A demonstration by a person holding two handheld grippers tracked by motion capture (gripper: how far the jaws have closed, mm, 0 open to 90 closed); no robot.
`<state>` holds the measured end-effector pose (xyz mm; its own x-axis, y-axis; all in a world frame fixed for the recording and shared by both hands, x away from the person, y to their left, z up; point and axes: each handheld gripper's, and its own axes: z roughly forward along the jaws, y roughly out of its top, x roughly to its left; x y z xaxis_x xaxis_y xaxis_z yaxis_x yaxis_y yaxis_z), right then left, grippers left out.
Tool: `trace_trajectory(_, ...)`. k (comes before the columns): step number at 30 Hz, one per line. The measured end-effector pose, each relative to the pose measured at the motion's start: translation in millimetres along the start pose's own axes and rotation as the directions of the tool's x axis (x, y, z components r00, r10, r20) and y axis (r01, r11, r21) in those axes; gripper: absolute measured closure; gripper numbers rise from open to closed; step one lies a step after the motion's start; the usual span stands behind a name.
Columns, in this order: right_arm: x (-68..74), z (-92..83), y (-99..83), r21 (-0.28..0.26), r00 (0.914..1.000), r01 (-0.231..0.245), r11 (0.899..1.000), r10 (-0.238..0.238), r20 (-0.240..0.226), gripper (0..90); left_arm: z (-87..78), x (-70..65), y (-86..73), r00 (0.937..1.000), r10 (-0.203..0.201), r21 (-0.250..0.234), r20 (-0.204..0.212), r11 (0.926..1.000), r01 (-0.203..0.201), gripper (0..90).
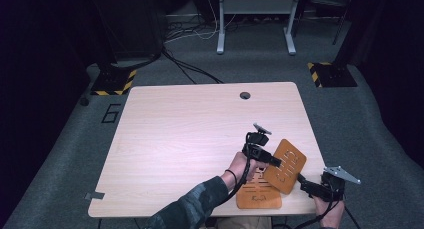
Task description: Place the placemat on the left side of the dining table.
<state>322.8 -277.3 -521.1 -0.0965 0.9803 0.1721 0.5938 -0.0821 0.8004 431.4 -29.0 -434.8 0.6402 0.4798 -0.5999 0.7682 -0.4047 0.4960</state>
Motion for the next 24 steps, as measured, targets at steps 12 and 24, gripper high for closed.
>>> trace_trajectory(12, 6.1, 14.9, 12.0, 0.043, 0.9961, 0.085, 0.995, -0.086, 0.017, 0.4, -30.5, 4.3, 6.0, 0.9997, 0.02, -0.052, -0.01, 0.9984, -0.021, 86.2)
trace_trajectory(24, 11.2, 36.6, 18.4, 0.111, 0.9838, 0.175, 0.978, -0.178, 0.022, 0.0, -64.1, 23.4, 5.9, 0.9991, -0.007, -0.098, -0.043, 0.9951, 0.003, 86.2)
